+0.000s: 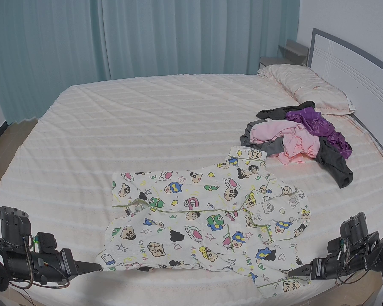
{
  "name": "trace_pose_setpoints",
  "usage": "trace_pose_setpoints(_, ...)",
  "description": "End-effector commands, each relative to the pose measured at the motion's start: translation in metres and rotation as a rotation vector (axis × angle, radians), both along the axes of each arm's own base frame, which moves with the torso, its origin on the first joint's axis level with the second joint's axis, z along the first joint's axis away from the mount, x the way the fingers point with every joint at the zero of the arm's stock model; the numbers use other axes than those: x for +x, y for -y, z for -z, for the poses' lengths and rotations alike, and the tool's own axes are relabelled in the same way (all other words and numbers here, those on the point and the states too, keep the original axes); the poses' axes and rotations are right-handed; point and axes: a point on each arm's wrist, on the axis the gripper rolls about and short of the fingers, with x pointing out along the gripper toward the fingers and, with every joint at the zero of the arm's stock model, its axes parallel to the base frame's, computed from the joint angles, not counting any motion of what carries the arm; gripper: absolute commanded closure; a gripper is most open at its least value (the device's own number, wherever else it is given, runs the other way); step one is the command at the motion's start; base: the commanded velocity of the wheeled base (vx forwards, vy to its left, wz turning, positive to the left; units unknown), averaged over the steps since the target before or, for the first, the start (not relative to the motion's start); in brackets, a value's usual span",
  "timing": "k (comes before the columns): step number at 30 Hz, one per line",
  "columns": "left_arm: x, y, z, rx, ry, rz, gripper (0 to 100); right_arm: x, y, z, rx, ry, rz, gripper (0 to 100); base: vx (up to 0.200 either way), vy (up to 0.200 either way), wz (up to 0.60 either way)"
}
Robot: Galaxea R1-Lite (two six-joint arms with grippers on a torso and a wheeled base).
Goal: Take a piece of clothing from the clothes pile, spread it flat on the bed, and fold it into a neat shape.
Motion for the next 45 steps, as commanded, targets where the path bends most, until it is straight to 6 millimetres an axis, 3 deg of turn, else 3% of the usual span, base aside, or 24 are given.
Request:
trace_pose_setpoints(1,-0.001,-0.001,0.002,0.001,-0.008,-0.005,100,0.000,0.000,0.001,0.001,-0.010,0.002,0,0.000,0.000,0.00)
trace_pose_setpoints(5,-0.001,-0.001,0.002,0.000,-0.011,-0.007,100,-0.002,-0.008,0.003,-0.008,-0.016,-0.067,0,0.000,0.000,0.00)
trace_pose_setpoints(6,-0.001,-0.001,0.002,0.000,-0.011,-0.007,100,-0.002,-0.008,0.003,-0.008,-0.016,-0.067,100,0.000,0.000,0.00)
trace_pose_setpoints(9,-0.001,-0.001,0.002,0.001,-0.012,-0.011,100,0.001,-0.020,0.010,-0.029,-0.032,-0.119,100,0.000,0.000,0.00)
trace_pose_setpoints(15,0.000,-0.001,-0.001,0.005,0.007,-0.015,100,0.001,-0.021,0.009,-0.038,0.017,-0.134,100,0.000,0.000,0.00)
trace_pose_setpoints(18,0.003,-0.003,-0.008,0.010,0.047,-0.038,100,0.005,-0.016,-0.003,-0.006,0.082,-0.094,100,0.000,0.000,0.00)
trace_pose_setpoints(23,0.026,-0.005,-0.034,0.014,0.159,-0.087,100,0.016,0.000,-0.036,0.086,0.245,-0.004,100,0.000,0.000,0.00)
trace_pose_setpoints(25,0.031,-0.006,-0.040,0.017,0.181,-0.107,100,0.019,0.003,-0.041,0.092,0.263,0.017,100,0.000,0.000,0.00)
trace_pose_setpoints(26,0.045,-0.007,-0.055,0.012,0.209,-0.154,100,0.027,0.008,-0.052,0.107,0.300,0.061,100,0.000,0.000,0.00)
trace_pose_setpoints(29,0.065,-0.008,-0.074,0.008,0.228,-0.184,100,0.038,0.012,-0.069,0.144,0.352,0.126,100,0.000,0.000,0.00)
trace_pose_setpoints(36,0.100,-0.011,-0.107,0.008,0.254,-0.206,100,0.065,0.027,-0.105,0.178,0.449,0.241,100,0.000,0.000,0.00)
trace_pose_setpoints(40,0.109,-0.015,-0.127,-0.003,0.269,-0.214,100,0.063,0.029,-0.115,0.198,0.459,0.256,100,0.000,0.000,0.00)
trace_pose_setpoints(45,0.107,-0.016,-0.125,-0.024,0.246,-0.191,100,0.056,0.030,-0.124,0.229,0.481,0.251,100,0.000,0.000,0.00)
